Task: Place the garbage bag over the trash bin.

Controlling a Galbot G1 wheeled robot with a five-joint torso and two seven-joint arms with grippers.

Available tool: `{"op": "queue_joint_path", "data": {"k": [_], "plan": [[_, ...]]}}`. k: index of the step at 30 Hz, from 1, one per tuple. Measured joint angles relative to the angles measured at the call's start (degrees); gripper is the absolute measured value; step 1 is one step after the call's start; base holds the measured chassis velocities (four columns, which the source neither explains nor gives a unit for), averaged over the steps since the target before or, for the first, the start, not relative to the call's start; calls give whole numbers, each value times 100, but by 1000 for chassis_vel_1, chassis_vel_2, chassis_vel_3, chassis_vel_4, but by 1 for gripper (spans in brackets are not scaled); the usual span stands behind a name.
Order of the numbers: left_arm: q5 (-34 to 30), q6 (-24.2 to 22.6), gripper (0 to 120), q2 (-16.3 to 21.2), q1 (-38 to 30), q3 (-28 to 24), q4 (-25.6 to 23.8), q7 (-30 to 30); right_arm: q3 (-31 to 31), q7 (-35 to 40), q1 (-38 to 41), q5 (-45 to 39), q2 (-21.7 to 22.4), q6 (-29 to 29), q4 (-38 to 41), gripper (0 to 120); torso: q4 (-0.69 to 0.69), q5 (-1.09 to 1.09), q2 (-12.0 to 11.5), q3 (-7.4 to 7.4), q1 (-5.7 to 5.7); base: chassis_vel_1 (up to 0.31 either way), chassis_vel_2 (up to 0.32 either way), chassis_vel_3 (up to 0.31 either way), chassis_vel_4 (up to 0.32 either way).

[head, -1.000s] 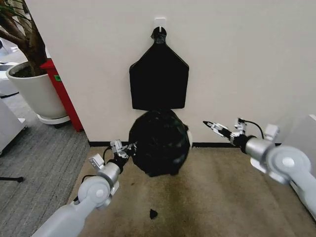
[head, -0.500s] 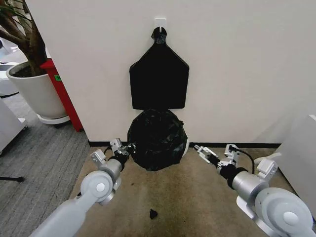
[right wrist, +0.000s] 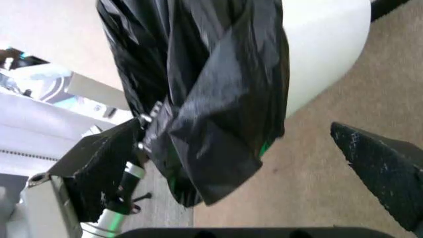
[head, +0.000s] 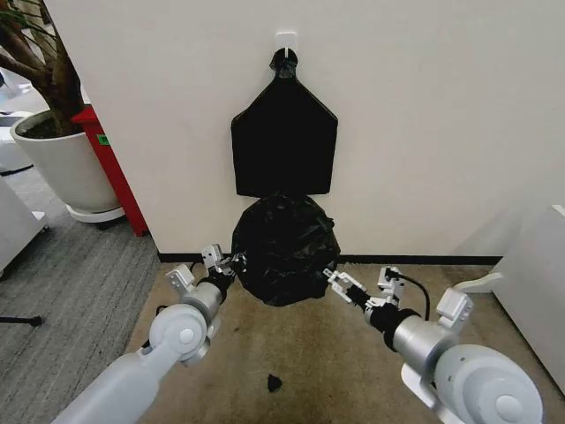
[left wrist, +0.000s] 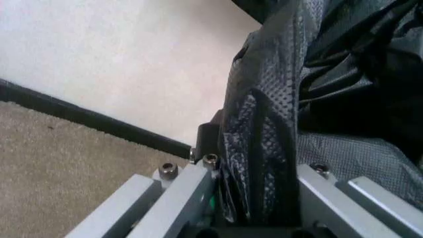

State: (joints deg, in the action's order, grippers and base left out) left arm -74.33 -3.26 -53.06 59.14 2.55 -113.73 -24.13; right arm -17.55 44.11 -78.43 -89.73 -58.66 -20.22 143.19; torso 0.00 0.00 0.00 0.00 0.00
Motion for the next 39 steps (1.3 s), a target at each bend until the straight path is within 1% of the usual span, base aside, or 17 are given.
{"op": "queue_joint_path", "data": {"k": [4, 8, 12, 14, 17, 21, 25, 32, 35, 39], "plan": [[3, 1, 1, 5, 3, 12, -45, -4, 123, 117, -29, 155, -15, -9, -16, 100, 0, 0, 0, 0, 0, 0, 0, 0, 0], [-102, 3, 1, 25, 21, 92, -113, -27, -8, 132, -276, 303, 30, -138, -84, 100, 0, 0, 0, 0, 0, 0, 0, 0, 0], [-358, 3, 1, 9, -7, 138, -147, -111, -86, 123, -397, 379, 94, -226, -126, 100, 0, -1, 0, 0, 0, 0, 0, 0, 0], [-696, -5, 1, -29, -76, 178, -181, -249, -96, 64, -449, 492, 117, -255, -183, 100, -1, -1, 0, 0, 0, 0, 0, 0, 0], [-983, -36, 1, -55, -126, 195, -222, -350, -66, -105, -449, 710, 90, -263, -318, 100, -1, 0, 0, 0, 0, 0, 0, 0, 0], [-1178, -73, 1, -63, -134, 209, -286, -427, -72, -242, -393, 846, 40, -256, -506, 100, -1, 0, 0, 0, 0, 0, 0, 0, 0], [-1225, -86, 1, -59, -122, 215, -303, -448, -139, -249, -386, 906, -2, -210, -575, 100, 0, -1, 0, 0, 0, 0, 0, 0, 0], [-1282, -88, 1, -53, -252, 237, -212, -489, -350, -211, -798, 949, -6, -193, -84, 100, -1, 1, 0, 0, 0, 0, 0, 0, 0], [-1244, -83, 1, -63, -317, 230, -139, -496, -339, -192, -956, 924, -18, -153, -3, 100, -2, 0, 0, 0, 0, 0, 0, 0, 0], [-1174, -79, 1, -99, -346, 172, -118, -502, -212, -189, -856, 759, -22, -22, -2, 100, -1, 0, 0, 0, 0, 0, 0, 0, 0]]}}
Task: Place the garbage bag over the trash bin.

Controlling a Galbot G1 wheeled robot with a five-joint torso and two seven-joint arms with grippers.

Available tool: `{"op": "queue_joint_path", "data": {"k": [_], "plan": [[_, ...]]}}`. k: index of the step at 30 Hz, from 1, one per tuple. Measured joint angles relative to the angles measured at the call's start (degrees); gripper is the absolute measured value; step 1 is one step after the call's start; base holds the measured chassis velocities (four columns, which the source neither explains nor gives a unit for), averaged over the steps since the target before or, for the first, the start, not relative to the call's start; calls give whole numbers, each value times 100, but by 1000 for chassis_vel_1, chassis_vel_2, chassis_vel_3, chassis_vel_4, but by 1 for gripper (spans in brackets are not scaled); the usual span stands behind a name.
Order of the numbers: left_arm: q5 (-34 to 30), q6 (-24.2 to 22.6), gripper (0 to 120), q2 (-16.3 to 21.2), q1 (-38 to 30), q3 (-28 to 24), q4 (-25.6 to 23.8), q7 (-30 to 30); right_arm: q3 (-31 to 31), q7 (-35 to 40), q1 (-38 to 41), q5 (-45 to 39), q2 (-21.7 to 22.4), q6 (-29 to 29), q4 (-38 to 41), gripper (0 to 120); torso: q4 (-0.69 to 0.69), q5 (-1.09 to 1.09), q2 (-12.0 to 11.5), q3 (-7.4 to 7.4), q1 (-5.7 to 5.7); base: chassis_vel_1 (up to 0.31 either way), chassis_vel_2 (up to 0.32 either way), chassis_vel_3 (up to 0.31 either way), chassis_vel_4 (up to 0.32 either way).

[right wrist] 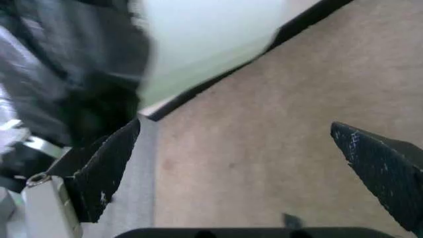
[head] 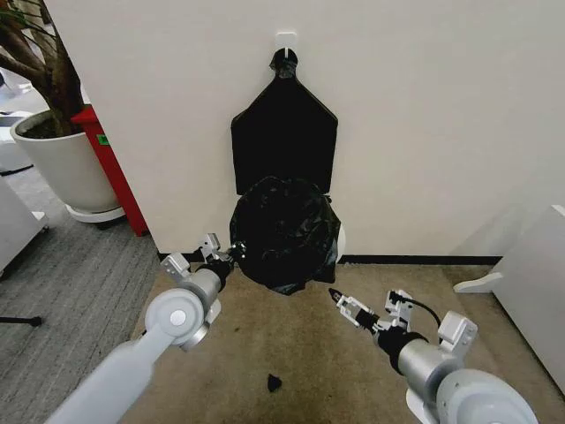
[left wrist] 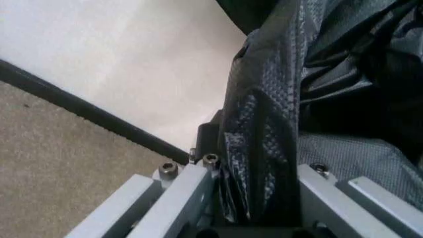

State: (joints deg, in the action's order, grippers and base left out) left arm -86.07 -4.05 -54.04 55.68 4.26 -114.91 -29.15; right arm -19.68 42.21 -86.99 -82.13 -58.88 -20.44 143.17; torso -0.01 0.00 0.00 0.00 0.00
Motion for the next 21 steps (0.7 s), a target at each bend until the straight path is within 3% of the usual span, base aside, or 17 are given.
{"op": "queue_joint_path", "data": {"k": [21], "plan": [[369, 16, 1, -74, 82, -101, 50, 38, 237, -81, 237, -436, -112, 154, 21, 100, 0, 0, 0, 0, 0, 0, 0, 0, 0]]}}
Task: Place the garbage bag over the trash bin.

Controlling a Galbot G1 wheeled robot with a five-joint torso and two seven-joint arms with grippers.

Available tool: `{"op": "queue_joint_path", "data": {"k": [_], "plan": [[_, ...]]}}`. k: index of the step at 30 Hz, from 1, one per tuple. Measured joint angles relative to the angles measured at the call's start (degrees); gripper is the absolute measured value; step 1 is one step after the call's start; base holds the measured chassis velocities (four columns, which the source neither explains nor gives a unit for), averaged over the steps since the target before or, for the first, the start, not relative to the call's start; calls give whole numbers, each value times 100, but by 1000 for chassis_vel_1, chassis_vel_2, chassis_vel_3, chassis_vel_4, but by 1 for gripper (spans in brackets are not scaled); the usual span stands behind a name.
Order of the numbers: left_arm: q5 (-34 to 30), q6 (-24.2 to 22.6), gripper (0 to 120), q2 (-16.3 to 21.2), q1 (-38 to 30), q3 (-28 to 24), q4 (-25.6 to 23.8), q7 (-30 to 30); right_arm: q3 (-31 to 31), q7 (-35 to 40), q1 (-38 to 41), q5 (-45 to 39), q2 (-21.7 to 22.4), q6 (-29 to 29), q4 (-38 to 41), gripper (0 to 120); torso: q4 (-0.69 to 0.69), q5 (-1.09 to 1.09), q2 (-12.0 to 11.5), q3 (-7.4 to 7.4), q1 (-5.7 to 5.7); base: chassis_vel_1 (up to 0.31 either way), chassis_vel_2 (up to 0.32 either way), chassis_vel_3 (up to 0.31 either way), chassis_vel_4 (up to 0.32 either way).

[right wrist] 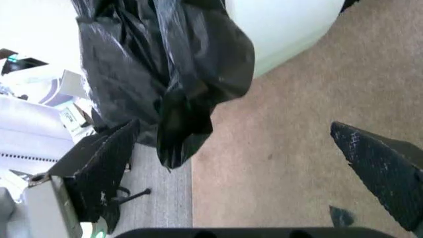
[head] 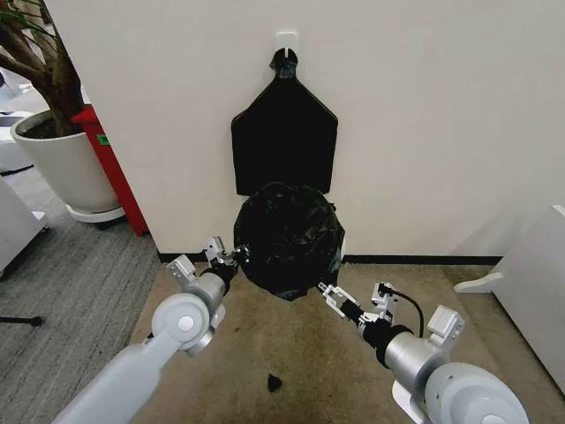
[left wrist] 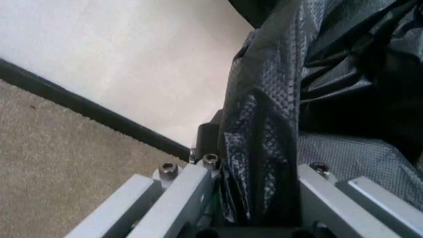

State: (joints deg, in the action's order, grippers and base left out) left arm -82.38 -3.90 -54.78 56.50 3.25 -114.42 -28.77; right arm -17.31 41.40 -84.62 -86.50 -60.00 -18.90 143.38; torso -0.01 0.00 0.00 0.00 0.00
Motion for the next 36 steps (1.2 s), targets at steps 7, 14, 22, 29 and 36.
{"op": "queue_joint_path", "data": {"k": [7, 14, 22, 29, 36], "plan": [[116, 5, 1, 1, 87, -20, -58, 1, 10, 4, 86, -96, -14, 6, 0, 100, 0, 0, 0, 0, 0, 0, 0, 0, 0], [187, 5, 1, 17, 151, -33, -133, 35, 54, 68, 145, -96, -40, -42, -4, 100, 0, 0, 0, 0, 0, 0, 0, 0, 0], [8, -9, 1, 51, 213, 43, -297, -22, 39, 74, 79, 123, -35, -127, -7, 100, 1, 0, 0, 0, 0, 0, 0, 0, 0], [-884, -83, 1, 84, 279, 239, -452, -336, -81, -297, -51, 534, -70, -132, -241, 100, 1, 0, 0, 0, 0, 0, 0, 0, 0], [-1473, -165, 1, 76, 306, 303, -562, -525, -134, -662, 43, 810, -83, -92, -752, 100, 1, 0, 0, 0, 0, 0, 0, 0, 0]]}}
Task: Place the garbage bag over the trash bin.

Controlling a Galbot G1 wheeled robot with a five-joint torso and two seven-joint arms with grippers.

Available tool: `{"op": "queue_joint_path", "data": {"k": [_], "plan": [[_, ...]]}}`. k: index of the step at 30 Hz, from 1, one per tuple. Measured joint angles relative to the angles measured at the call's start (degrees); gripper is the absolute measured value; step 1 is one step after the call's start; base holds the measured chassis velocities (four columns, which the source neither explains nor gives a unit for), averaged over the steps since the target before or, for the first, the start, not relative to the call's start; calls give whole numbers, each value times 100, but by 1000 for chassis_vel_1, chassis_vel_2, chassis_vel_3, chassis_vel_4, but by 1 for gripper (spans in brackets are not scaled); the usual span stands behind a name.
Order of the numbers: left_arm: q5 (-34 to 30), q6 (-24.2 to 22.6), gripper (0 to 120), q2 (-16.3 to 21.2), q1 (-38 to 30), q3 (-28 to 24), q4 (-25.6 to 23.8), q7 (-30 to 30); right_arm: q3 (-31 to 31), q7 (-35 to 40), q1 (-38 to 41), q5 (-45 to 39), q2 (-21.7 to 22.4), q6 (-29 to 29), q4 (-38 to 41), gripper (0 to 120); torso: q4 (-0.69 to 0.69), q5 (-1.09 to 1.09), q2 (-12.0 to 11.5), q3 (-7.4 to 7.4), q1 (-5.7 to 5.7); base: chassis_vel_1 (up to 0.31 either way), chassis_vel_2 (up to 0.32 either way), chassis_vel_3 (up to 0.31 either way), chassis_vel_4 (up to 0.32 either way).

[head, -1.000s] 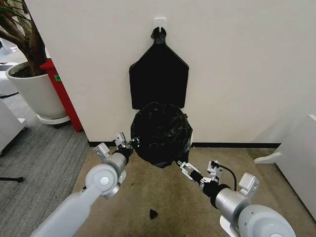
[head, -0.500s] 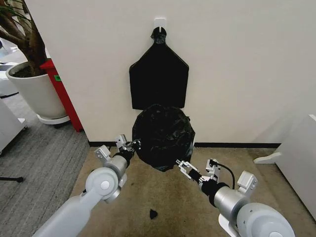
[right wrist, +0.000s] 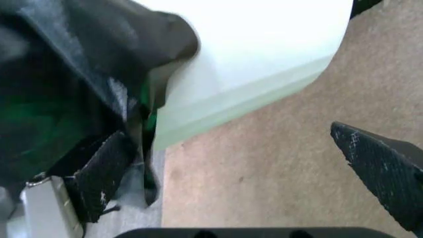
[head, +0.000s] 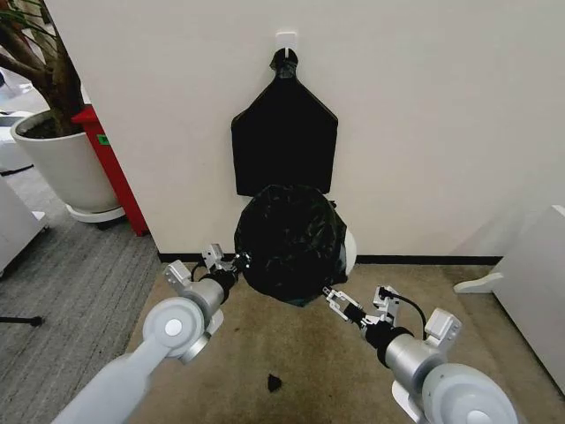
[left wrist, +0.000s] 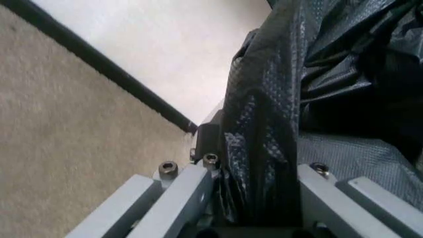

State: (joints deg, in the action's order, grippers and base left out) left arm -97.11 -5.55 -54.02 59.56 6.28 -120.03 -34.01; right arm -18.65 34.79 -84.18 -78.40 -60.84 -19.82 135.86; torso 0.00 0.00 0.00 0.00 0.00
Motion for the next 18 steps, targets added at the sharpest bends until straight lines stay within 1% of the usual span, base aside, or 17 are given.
{"op": "queue_joint_path", "data": {"k": [1, 2, 4, 5, 6, 7, 8, 13, 18], "plan": [[-42, -10, 1, 0, 0, 7, -8, -15, -2, -25, 9, 31, 0, 4, -49, 100, 0, 0, 0, 0, 0, 0, 0, 0, 0], [-204, -43, 1, 4, -6, 29, -51, -92, -13, -138, 41, 196, 1, 17, -268, 100, 0, -1, 0, 0, 0, 0, 0, 0, 0], [-303, -72, 1, 25, -5, 40, -105, -149, -29, -288, 69, 368, -1, 44, -503, 100, 0, 0, 0, 0, 0, 0, 0, 0, 0], [-303, -72, 1, 25, -5, 40, -105, -149, -29, -288, 69, 368, -1, 44, -503, 100, 0, 0, 0, 0, 0, 0, 0, 0, 0], [-371, -87, 1, 42, -1, 47, -147, -186, -42, -371, 89, 473, -4, 58, -686, 100, 0, 0, 0, 0, 0, 0, 0, 0, 0], [-673, -160, 1, 87, 41, 73, -322, -355, -70, -590, 171, 821, -60, 123, -1308, 100, 0, -2, 0, 0, 0, 0, 0, 0, 0], [-717, -184, 1, 103, 61, 74, -372, -378, -76, -625, 180, 868, -77, 139, -1411, 100, 0, -1, 0, 0, 0, 0, 0, 0, 0], [-819, -230, 1, 150, 147, 83, -502, -452, -85, -653, 174, 971, -150, 219, -1529, 100, 0, 0, 0, 0, 0, 0, 0, 0, 0], [-837, -245, 1, 133, 192, 85, -542, -480, -78, -608, 81, 1034, -178, 241, -1402, 100, 0, 0, 0, 0, 0, 0, 0, 0, 0]]}}
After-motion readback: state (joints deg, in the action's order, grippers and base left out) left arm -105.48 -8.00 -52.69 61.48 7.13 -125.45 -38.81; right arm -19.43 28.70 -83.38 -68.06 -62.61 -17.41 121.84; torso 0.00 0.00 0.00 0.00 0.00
